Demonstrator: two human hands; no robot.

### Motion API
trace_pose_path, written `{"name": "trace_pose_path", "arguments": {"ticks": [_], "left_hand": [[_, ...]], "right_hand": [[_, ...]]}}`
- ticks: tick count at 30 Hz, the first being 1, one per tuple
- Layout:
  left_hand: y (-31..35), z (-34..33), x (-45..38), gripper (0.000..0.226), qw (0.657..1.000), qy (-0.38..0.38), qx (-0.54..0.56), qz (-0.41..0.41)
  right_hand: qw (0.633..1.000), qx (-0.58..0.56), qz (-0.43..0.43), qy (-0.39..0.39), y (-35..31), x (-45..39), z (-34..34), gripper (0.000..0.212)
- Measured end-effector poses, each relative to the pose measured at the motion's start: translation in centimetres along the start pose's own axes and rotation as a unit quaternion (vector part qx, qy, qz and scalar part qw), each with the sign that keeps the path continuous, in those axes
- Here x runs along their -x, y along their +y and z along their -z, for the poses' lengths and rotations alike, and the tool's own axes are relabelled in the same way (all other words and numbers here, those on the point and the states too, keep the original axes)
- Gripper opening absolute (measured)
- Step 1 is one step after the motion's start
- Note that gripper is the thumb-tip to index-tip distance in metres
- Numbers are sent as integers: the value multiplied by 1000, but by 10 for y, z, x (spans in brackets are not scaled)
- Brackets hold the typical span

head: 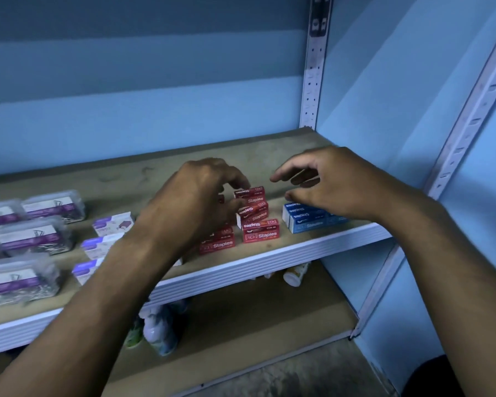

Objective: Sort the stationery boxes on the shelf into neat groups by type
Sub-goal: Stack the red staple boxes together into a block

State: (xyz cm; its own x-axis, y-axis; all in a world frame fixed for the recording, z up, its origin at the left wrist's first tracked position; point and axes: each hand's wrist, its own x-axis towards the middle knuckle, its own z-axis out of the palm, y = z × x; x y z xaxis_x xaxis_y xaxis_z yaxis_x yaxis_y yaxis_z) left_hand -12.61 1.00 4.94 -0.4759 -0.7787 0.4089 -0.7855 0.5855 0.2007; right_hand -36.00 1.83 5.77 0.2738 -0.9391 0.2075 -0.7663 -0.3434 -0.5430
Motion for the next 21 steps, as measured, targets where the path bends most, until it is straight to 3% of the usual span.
{"name": "trace_pose_path", "arguments": {"ticks": [9,21], "left_hand": [[-28,3,18,28,997,-77,18,11],[-27,2,15,30,995,-88,30,21]], "right_hand": [[999,-8,29,-41,-24,-24,-28,30],[997,19,14,-69,-22,-27,-36,27]]}}
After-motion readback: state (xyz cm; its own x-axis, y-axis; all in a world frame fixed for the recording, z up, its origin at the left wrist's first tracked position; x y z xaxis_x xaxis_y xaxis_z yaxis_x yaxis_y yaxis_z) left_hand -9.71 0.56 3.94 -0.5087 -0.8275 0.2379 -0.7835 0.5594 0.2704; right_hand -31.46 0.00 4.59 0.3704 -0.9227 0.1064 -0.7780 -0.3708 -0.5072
